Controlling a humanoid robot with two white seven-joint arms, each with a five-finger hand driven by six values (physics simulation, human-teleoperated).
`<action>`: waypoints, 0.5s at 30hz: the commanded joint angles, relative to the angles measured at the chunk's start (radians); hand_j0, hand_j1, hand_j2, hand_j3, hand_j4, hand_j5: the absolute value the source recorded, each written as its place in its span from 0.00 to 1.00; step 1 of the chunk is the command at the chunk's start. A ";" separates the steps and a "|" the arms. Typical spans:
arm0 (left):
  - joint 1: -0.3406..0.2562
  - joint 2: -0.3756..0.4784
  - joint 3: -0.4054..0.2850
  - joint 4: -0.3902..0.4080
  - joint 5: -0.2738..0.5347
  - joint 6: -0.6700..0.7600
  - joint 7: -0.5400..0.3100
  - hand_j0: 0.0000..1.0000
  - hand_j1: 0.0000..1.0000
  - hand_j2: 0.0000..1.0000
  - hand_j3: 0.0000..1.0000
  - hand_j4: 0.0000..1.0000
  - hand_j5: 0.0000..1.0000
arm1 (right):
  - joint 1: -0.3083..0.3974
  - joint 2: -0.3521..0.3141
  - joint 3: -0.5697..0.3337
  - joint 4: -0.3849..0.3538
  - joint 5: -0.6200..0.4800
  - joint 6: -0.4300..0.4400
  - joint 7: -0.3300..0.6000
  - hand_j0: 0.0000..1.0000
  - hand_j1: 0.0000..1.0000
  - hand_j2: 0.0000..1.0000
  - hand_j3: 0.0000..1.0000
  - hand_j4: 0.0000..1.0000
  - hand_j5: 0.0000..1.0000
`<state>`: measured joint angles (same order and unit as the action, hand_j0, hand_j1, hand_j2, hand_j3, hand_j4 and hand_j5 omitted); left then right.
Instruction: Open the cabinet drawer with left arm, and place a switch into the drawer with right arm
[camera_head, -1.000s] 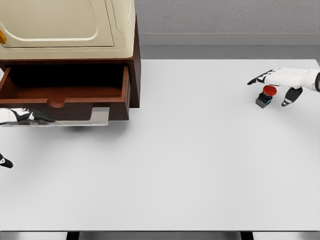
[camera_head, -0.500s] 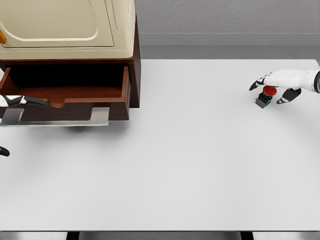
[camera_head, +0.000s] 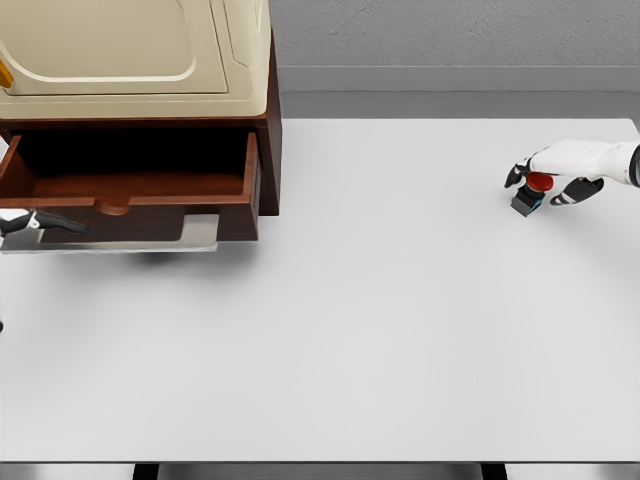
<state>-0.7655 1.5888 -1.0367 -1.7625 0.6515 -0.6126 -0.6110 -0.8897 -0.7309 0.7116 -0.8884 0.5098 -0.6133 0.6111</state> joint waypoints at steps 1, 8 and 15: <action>0.000 0.000 -0.023 0.000 -0.016 0.002 0.000 1.00 1.00 1.00 1.00 1.00 1.00 | 0.000 -0.001 -0.001 0.000 -0.005 0.002 0.000 0.65 0.65 0.65 0.65 0.65 0.65; 0.000 0.028 -0.040 0.000 -0.030 0.002 0.000 1.00 1.00 1.00 1.00 1.00 1.00 | 0.000 0.004 0.002 0.000 -0.005 0.002 0.000 0.59 0.59 0.59 0.59 0.59 0.59; -0.001 0.056 -0.040 -0.002 -0.030 0.002 0.000 1.00 1.00 1.00 1.00 1.00 1.00 | 0.000 0.005 0.005 0.002 -0.004 0.002 0.000 0.55 0.55 0.55 0.55 0.55 0.55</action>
<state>-0.7671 1.6380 -1.0771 -1.7632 0.6134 -0.6134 -0.6110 -0.8897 -0.7256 0.7143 -0.8869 0.5080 -0.6105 0.6096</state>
